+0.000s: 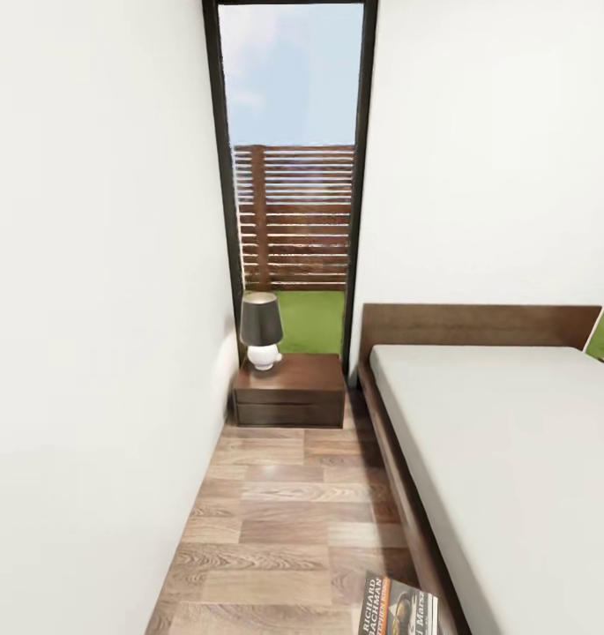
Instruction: In the bedroom, move the book from the bed onto either nightstand, and place the two sandals side by side next to the bed.
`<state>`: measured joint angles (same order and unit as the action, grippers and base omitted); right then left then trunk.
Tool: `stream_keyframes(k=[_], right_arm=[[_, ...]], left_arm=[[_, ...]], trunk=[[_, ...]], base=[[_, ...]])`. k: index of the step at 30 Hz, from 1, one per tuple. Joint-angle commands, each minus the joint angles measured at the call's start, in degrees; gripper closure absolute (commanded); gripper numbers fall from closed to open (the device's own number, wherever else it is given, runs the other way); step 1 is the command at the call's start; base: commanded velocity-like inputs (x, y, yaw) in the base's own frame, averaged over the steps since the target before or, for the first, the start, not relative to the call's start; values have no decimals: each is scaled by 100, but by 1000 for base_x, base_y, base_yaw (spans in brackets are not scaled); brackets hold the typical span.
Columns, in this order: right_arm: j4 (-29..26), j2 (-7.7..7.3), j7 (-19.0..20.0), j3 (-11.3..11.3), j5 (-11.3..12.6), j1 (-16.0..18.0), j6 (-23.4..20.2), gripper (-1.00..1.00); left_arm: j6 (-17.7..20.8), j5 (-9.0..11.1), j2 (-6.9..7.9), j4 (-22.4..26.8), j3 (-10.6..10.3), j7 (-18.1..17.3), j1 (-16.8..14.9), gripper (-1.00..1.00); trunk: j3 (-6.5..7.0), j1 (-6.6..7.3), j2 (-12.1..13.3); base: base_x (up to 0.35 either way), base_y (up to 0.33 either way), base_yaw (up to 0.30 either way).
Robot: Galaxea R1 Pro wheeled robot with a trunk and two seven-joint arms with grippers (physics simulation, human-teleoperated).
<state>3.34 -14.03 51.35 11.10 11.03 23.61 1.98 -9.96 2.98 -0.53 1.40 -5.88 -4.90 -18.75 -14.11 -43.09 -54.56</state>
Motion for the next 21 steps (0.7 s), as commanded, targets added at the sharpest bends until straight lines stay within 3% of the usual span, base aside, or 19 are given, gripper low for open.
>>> stream_keyframes(k=[1,21], right_arm=[[24,-2,23,6,40,12,22,100],[22,-3,15,6,40,12,22,100]], left_arm=[[-23,33,0,-8,-44,-8,-6,-100],[-24,28,0,-8,-44,-10,-6,-100]], trunk=[[-7,-4,-5],[-7,-4,-5]], base=[[332,0,0],[333,0,0]])
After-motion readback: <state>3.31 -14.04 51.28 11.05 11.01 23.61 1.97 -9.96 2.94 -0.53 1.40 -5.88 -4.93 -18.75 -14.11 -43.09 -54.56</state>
